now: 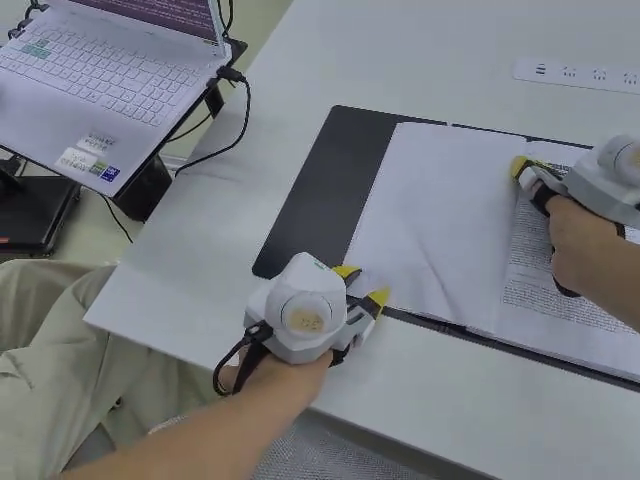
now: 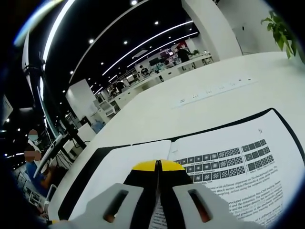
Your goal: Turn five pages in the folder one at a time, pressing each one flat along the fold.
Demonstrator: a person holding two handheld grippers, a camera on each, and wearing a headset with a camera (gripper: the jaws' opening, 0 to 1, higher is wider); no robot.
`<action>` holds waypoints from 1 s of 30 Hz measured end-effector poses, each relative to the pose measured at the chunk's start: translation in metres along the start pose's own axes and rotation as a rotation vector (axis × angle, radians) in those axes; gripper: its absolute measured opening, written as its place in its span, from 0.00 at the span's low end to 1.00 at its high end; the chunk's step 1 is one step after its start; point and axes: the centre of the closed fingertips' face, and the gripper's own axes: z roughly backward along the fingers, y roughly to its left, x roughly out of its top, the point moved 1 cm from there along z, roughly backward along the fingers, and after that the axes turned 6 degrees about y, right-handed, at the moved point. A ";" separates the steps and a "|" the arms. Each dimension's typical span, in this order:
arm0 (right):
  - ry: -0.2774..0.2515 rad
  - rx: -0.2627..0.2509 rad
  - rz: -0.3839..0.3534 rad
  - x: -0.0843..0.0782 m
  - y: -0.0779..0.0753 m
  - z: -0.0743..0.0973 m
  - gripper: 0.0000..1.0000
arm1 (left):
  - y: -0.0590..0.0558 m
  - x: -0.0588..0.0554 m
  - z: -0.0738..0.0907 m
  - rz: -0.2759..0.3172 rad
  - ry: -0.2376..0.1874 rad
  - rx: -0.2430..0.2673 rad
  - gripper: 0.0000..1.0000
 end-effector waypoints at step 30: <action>0.017 0.000 0.081 0.018 -0.029 -0.049 0.00 | -0.002 0.001 0.000 0.006 -0.011 0.000 0.23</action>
